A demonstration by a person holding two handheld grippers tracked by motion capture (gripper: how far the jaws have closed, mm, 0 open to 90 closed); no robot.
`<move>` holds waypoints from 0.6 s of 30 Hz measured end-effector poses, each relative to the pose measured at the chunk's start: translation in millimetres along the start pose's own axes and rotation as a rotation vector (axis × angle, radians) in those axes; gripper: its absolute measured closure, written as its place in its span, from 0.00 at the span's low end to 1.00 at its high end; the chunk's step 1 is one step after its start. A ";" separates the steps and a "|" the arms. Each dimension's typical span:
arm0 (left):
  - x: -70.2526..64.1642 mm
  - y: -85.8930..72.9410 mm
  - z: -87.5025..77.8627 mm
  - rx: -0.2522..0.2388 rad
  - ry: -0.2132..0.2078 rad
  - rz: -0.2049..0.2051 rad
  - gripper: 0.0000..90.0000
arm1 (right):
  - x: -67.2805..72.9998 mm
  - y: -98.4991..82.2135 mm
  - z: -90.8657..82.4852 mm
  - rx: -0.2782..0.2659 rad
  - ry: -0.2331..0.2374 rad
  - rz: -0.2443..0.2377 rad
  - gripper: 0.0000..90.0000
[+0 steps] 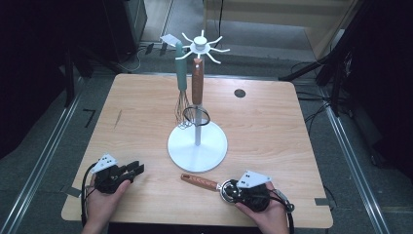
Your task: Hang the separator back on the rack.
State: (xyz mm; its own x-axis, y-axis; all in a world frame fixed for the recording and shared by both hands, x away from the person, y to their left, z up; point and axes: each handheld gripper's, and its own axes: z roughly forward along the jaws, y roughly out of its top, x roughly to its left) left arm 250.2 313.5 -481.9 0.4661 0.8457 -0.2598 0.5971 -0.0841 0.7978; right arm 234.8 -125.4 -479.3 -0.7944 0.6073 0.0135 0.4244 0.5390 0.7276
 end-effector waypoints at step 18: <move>37.3 -6.1 -37.8 -0.055 0.142 -0.041 0.10 | 2.9 66.7 19.7 0.258 0.123 -0.167 0.56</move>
State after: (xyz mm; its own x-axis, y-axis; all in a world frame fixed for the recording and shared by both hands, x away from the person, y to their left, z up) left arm 239.3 365.5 -475.8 0.3428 0.9142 -0.2162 0.5753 -0.0224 0.8177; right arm 269.4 -76.2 -444.3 -0.9023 0.4310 0.0027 0.3670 0.7650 0.5292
